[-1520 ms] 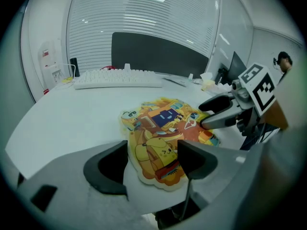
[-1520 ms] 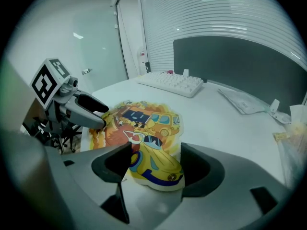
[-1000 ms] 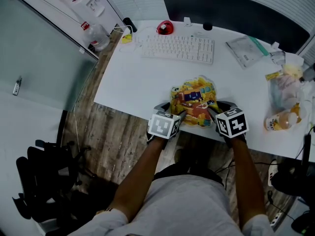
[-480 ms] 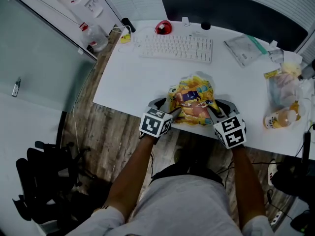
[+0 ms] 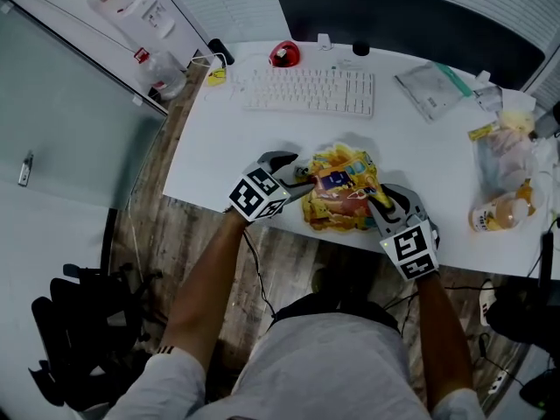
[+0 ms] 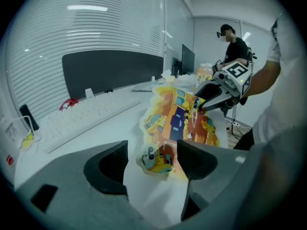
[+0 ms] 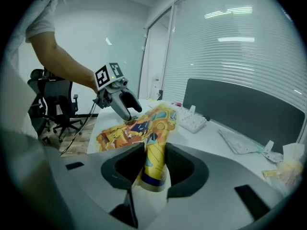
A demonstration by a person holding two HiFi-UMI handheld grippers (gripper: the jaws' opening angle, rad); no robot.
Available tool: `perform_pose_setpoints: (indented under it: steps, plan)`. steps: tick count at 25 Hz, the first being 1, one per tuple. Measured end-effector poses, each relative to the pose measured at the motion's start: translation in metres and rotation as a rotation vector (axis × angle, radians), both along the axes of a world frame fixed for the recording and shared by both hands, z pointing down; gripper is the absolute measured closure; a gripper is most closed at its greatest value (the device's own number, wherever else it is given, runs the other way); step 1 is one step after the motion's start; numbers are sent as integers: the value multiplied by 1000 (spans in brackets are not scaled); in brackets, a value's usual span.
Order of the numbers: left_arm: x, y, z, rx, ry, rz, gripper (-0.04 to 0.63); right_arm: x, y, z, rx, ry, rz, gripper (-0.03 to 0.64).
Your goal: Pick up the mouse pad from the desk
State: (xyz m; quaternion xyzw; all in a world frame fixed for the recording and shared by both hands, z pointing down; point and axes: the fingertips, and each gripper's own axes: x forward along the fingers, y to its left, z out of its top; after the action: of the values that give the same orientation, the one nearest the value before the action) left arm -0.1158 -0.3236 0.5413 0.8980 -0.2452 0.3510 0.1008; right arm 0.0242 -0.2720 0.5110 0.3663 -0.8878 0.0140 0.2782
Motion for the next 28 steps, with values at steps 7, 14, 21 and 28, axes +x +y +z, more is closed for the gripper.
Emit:
perform_pose_setpoints:
  steps: [7, 14, 21, 28]
  plan:
    - [24, -13, 1, -59, 24, 209, 276, -4, 2, -7, 41, 12, -28, 474]
    - [38, -11, 4, -117, 71, 306, 340, -5, 4, -11, 66, 25, -47, 474]
    - [41, -8, -13, -83, 163, 306, 467, 7, 2, -8, 56, 45, -7, 474]
    - [40, 6, -32, 24, 168, 299, 546, 16, -4, -7, 53, 79, 23, 451]
